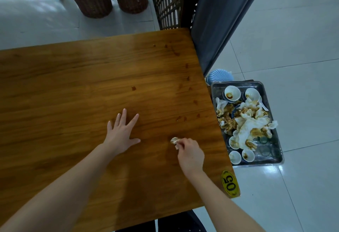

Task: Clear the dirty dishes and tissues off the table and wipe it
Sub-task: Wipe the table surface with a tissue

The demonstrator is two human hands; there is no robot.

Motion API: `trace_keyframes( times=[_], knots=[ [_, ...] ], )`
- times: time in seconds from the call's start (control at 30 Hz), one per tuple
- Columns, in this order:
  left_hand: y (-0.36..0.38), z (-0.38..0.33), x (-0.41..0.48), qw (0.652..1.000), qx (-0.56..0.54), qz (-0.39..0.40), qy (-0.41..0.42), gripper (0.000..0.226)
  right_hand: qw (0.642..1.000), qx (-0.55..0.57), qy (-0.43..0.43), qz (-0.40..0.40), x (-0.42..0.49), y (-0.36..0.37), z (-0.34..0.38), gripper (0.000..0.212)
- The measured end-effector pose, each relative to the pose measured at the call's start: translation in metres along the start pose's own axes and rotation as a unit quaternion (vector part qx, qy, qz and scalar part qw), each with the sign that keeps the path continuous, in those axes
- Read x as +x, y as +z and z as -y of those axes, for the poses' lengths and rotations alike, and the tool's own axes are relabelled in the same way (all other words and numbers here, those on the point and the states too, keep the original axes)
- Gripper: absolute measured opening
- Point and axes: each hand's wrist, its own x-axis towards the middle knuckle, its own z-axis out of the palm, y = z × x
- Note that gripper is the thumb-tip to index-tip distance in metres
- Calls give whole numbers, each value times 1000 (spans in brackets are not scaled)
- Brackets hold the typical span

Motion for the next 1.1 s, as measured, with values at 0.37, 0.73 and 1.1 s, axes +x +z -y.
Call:
trace_keyframes(
  times=[0.37,0.73,1.1],
  knots=[
    [-13,14,21,999,5,33,2,110,981,23,164,-101,65,-39,-17,14],
    [-15,4,33,996,53,67,6,112,998,-36,19,-45,66,-9,19,13],
    [-16,-3,36,996,46,74,-13,114,997,-33,54,-42,64,-3,27,16]
  ],
)
